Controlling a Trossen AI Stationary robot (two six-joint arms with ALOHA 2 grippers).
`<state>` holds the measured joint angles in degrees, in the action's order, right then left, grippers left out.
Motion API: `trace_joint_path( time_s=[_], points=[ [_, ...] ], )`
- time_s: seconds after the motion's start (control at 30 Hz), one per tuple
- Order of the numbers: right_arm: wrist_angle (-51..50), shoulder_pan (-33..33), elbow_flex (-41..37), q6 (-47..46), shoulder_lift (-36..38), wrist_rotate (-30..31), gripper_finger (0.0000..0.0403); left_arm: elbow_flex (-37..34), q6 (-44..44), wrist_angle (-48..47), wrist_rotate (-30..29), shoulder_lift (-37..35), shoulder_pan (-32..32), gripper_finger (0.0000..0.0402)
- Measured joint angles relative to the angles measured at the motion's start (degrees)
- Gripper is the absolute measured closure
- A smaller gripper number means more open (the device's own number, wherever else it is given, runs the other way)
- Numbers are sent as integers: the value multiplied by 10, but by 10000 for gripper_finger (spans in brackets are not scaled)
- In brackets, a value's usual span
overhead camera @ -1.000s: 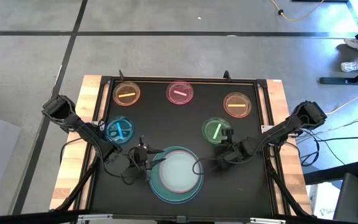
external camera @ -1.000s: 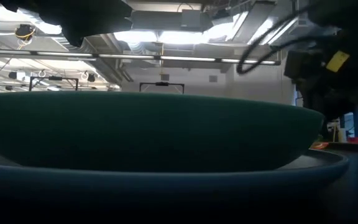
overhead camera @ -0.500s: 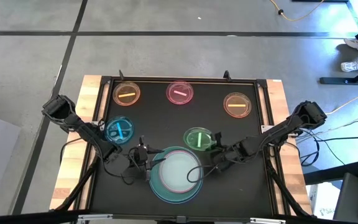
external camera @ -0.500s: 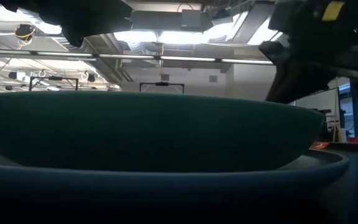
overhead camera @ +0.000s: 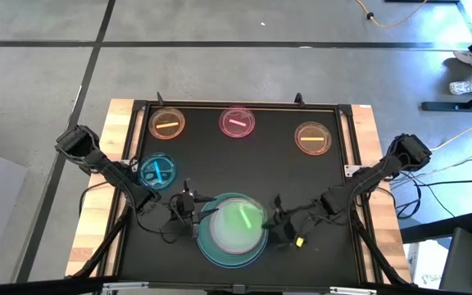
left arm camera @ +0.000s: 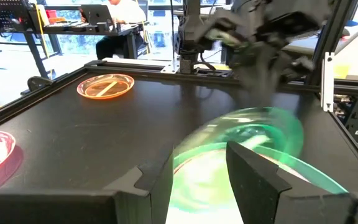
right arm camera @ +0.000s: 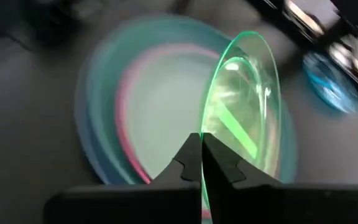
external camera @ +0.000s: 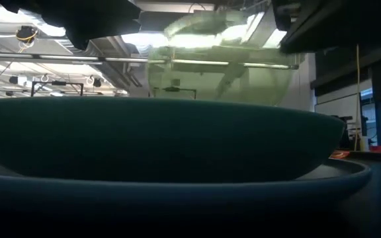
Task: Stack plastic plates
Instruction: Stack the light green plate on top of the large light blue plate, then stack the right orange plate on top of the light green plate
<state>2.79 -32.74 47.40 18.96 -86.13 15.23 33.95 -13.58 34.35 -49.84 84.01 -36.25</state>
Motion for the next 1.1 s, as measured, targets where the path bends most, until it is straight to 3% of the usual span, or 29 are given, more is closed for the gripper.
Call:
trace_joint_path(
  time_s=[0.17,0.43,0.73,1.1],
  points=[
    [40,1,0,0,-7,-62,402,0,0,-1,0,0,0,260],
    [54,13,0,-9,-56,-73,402,0,-9,-1,11,0,0,260],
    [62,33,0,-81,-69,-84,399,0,-9,-4,13,0,0,260],
    [43,32,1,-84,-55,-83,271,0,-13,-5,13,0,0,260]
  ],
)
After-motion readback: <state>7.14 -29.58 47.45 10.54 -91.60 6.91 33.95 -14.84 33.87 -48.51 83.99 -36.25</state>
